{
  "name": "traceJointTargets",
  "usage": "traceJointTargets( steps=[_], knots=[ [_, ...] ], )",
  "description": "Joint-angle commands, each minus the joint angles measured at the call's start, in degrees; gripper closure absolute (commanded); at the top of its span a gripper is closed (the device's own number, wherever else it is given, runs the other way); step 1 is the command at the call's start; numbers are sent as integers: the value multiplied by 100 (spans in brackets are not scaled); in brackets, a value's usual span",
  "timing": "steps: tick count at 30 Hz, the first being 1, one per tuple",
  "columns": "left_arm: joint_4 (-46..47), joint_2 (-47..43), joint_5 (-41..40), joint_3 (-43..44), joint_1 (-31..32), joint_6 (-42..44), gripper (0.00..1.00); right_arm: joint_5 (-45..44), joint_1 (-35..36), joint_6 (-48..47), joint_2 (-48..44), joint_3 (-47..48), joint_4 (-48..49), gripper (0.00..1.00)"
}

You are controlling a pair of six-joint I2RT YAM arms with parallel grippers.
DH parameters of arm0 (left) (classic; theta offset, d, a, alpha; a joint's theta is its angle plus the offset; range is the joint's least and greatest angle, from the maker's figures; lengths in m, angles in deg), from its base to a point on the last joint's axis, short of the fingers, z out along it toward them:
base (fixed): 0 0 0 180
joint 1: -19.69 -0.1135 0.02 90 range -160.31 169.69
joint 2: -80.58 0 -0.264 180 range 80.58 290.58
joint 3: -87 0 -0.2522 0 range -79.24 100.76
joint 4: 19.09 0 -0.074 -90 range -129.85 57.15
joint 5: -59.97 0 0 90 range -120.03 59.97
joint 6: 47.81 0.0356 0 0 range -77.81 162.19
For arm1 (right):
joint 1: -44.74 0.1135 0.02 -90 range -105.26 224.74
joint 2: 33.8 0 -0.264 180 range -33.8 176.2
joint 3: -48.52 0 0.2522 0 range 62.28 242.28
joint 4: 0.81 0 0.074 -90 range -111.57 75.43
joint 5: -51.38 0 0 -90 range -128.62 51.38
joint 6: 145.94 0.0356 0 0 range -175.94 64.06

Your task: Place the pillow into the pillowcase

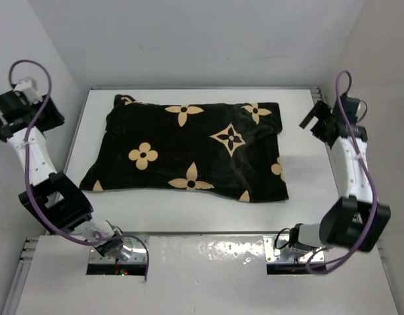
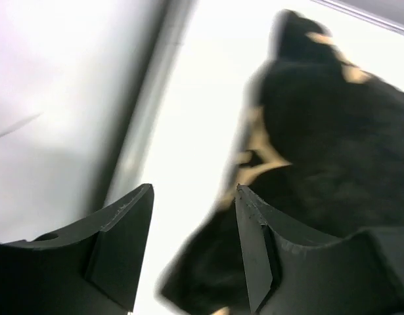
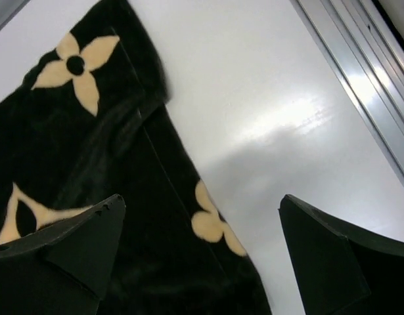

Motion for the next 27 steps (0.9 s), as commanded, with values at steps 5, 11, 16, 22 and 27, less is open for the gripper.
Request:
traceJointTargets(
  steps=[5,11,16,22,27],
  knots=[
    [-573,-903,-218,-634,-811,802,46,538,-108,6,-1754,-1556,-871,1],
    [-573,-1562,-280,-1381,-855,1313,36,-58,-116,173,-3054,-2041,-1442,1],
    [-924,-1958,-70,-1778,-855,1541,36,-472,-99,647,-3636,-1821,-1935,1],
    [-1126,-2459,89,-1963,-864,1735,35,-226,-99,692,-4225,-2032,-1927,1],
    [-1276,-2679,142,-1849,-864,1849,33,-95,-99,542,-4462,-2050,-2023,1]
  ],
)
